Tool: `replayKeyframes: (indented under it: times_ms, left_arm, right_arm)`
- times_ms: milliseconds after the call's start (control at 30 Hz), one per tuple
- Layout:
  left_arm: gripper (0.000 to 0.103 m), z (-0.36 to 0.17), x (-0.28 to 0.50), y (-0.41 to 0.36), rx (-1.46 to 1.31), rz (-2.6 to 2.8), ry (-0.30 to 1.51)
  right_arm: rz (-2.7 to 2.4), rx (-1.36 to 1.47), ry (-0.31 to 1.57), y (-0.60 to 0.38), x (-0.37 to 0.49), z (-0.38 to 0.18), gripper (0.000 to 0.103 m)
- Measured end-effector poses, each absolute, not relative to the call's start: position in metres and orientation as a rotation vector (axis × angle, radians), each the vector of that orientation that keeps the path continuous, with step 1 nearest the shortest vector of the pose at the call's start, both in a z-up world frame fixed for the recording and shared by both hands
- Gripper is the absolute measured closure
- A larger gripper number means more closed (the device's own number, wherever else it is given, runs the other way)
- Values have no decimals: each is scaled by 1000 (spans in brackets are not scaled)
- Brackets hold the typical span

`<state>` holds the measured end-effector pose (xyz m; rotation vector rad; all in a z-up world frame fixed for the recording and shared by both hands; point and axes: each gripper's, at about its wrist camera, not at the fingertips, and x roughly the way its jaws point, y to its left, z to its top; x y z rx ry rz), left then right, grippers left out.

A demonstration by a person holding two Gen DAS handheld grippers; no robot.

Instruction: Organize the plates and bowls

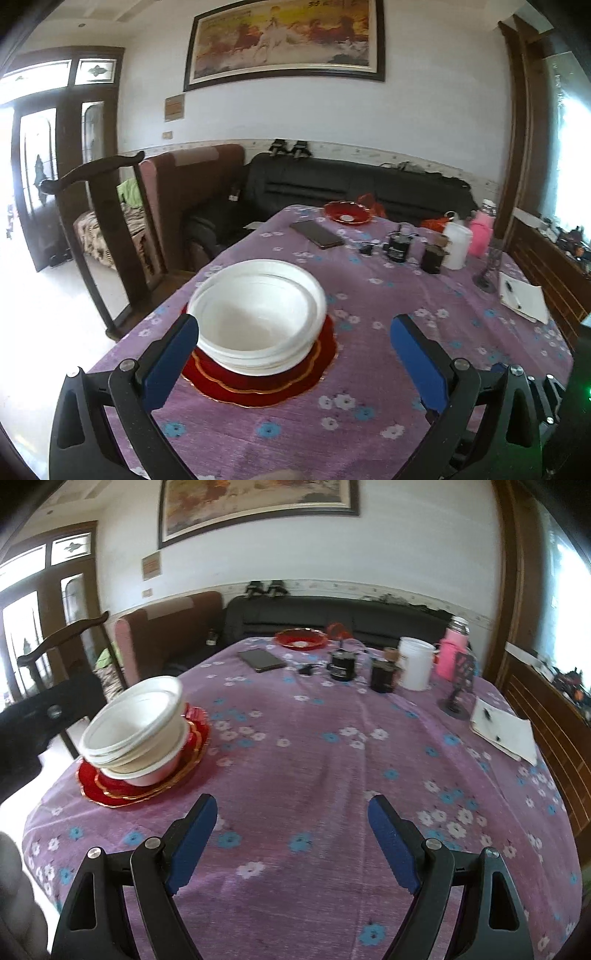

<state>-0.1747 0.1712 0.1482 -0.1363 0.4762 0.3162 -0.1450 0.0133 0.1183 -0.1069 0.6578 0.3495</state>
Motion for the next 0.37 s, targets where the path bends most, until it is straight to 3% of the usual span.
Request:
replayKeyframes:
  times_ms: [367]
  left_arm:
    - [0, 143, -168, 158, -86, 293, 518]
  right_arm:
    - [384, -77, 684, 9, -140, 115, 16]
